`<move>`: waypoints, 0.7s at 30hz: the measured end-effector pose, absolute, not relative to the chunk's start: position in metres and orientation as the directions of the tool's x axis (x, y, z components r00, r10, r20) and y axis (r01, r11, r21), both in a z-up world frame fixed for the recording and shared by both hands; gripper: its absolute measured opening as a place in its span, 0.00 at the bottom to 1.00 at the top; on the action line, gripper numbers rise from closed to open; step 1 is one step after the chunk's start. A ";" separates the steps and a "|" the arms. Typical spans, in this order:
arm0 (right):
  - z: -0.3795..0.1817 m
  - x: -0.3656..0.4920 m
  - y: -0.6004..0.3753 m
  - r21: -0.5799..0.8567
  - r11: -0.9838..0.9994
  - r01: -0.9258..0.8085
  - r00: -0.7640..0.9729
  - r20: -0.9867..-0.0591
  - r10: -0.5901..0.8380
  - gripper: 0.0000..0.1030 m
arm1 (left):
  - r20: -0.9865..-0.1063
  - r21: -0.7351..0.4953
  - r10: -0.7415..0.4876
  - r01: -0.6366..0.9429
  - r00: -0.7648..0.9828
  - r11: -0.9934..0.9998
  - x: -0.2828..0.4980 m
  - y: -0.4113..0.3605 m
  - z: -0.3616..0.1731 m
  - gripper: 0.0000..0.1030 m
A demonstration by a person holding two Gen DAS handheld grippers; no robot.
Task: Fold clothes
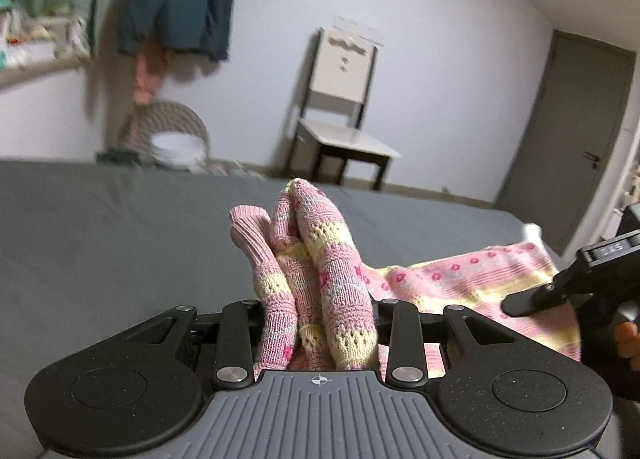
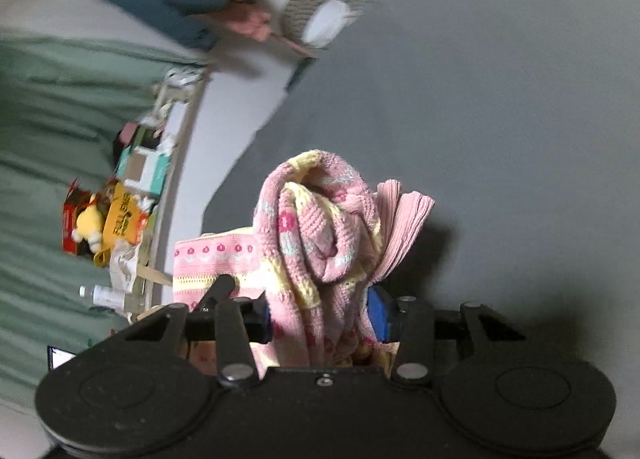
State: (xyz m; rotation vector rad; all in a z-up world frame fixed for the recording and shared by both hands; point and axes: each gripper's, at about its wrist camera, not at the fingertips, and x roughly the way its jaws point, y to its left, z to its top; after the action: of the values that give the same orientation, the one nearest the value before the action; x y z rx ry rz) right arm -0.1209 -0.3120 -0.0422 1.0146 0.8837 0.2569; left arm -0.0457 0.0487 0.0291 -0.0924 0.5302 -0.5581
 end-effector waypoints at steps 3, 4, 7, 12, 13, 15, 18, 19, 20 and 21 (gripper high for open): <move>-0.033 -0.079 -0.278 0.825 0.540 0.167 0.641 -0.507 0.577 0.41 | -0.435 -0.189 -0.473 0.436 0.767 0.880 -0.018 0.082 0.037 0.33; -0.031 -0.068 -0.267 0.824 0.543 0.159 0.644 -0.504 0.576 0.41 | -0.429 -0.190 -0.454 0.413 0.781 0.891 -0.007 0.094 0.038 0.33; -0.033 -0.029 -0.236 0.824 0.548 0.146 0.652 -0.497 0.573 0.41 | -0.422 -0.207 -0.388 0.330 0.819 0.921 0.027 0.125 0.037 0.33; -0.040 0.036 -0.188 0.814 0.568 0.121 0.664 -0.492 0.563 0.41 | -0.445 -0.173 -0.278 0.223 0.851 0.959 0.082 0.159 0.028 0.33; -0.043 0.047 -0.180 0.812 0.571 0.119 0.665 -0.492 0.562 0.41 | -0.448 -0.167 -0.263 0.209 0.854 0.964 0.092 0.165 0.025 0.33; -0.049 0.066 -0.168 0.809 0.575 0.121 0.663 -0.497 0.560 0.41 | -0.455 -0.151 -0.231 0.181 0.860 0.972 0.111 0.176 0.015 0.33; -0.058 0.092 -0.150 0.796 0.593 0.121 0.646 -0.517 0.562 0.41 | -0.467 -0.181 -0.208 0.137 0.860 0.974 0.129 0.191 -0.003 0.33; -0.061 0.099 -0.144 0.790 0.600 0.124 0.640 -0.526 0.560 0.41 | -0.469 -0.201 -0.202 0.119 0.860 0.972 0.133 0.198 -0.009 0.33; -0.064 0.105 -0.140 0.783 0.608 0.129 0.634 -0.537 0.557 0.41 | -0.477 -0.211 -0.199 0.109 0.856 0.971 0.137 0.201 -0.015 0.33; -0.068 0.108 -0.137 0.779 0.612 0.136 0.633 -0.544 0.551 0.41 | -0.487 -0.218 -0.196 0.099 0.851 0.971 0.141 0.203 -0.021 0.33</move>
State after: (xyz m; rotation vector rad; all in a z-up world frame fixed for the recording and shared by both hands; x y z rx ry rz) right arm 0.1077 -0.1373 -0.0675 0.9029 0.8759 0.2787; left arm 0.1415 0.2034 -0.0213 -0.1886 0.5307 -0.1566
